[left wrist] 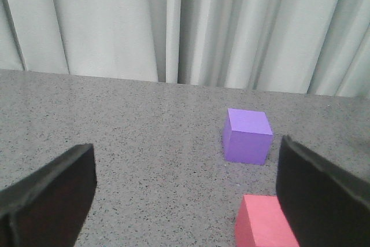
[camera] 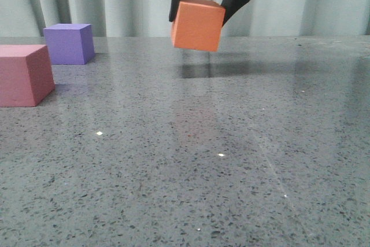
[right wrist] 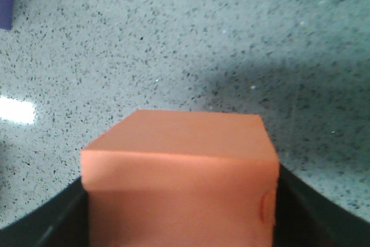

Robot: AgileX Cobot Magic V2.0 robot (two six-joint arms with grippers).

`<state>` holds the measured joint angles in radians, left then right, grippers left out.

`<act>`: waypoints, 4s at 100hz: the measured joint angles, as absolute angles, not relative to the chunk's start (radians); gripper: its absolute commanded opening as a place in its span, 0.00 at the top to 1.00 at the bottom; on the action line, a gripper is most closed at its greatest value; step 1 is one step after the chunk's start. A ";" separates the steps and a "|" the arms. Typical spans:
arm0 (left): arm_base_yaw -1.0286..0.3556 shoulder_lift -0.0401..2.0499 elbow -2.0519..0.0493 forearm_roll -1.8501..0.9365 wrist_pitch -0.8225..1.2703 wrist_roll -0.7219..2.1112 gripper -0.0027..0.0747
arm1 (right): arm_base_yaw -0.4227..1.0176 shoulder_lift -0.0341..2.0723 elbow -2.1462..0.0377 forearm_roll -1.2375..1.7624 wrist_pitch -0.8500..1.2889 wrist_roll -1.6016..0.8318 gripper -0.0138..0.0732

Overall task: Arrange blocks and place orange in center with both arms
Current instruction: 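Lift the orange cube with the right gripper and carry it toward the table center, then open the right gripper to release the orange cube and withdraw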

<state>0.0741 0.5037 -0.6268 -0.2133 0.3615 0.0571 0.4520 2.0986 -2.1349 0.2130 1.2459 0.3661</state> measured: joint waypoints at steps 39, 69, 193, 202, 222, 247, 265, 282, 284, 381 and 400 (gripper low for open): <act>0.074 0.504 -0.627 -0.213 0.355 0.057 0.19 | 0.456 2.138 -2.135 0.123 1.246 0.420 0.94; 0.074 0.504 -0.627 -0.213 0.337 0.057 0.19 | 0.456 2.158 -2.136 0.117 1.246 0.420 0.71; 0.074 0.504 -0.627 -0.213 0.322 0.057 0.19 | 0.458 2.158 -2.159 0.133 1.246 0.422 0.15; 0.074 0.504 -0.627 -0.213 0.313 0.057 0.19 | 0.458 2.158 -2.159 0.133 1.246 0.422 0.15; 0.074 0.504 -0.627 -0.213 0.301 0.057 0.19 | 0.458 2.143 -2.159 0.133 1.246 0.422 0.15; 0.074 0.504 -0.627 -0.213 0.301 0.057 0.19 | 0.458 2.050 -2.159 0.098 1.246 0.418 0.15; 0.074 0.504 -0.627 -0.213 0.301 0.057 0.19 | 0.459 1.970 -2.159 0.096 1.250 0.400 0.15; 0.074 0.504 -0.627 -0.213 0.301 0.057 0.19 | 0.459 1.910 -2.152 0.096 1.253 0.342 0.15; 0.074 0.504 -0.627 -0.213 0.301 0.057 0.19 | 0.459 1.902 -2.149 0.096 1.253 0.338 0.15; 0.074 0.505 -0.627 -0.236 0.285 0.057 0.19 | 0.494 1.303 -1.295 0.084 0.950 0.284 0.15; 0.074 0.547 -0.653 -0.236 0.318 0.066 0.14 | 0.494 1.209 -1.191 0.084 0.938 0.282 0.15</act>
<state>0.0741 0.5474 -0.6528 -0.2364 0.3182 0.0657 0.4941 1.2095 -1.1912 0.0837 0.9381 0.2821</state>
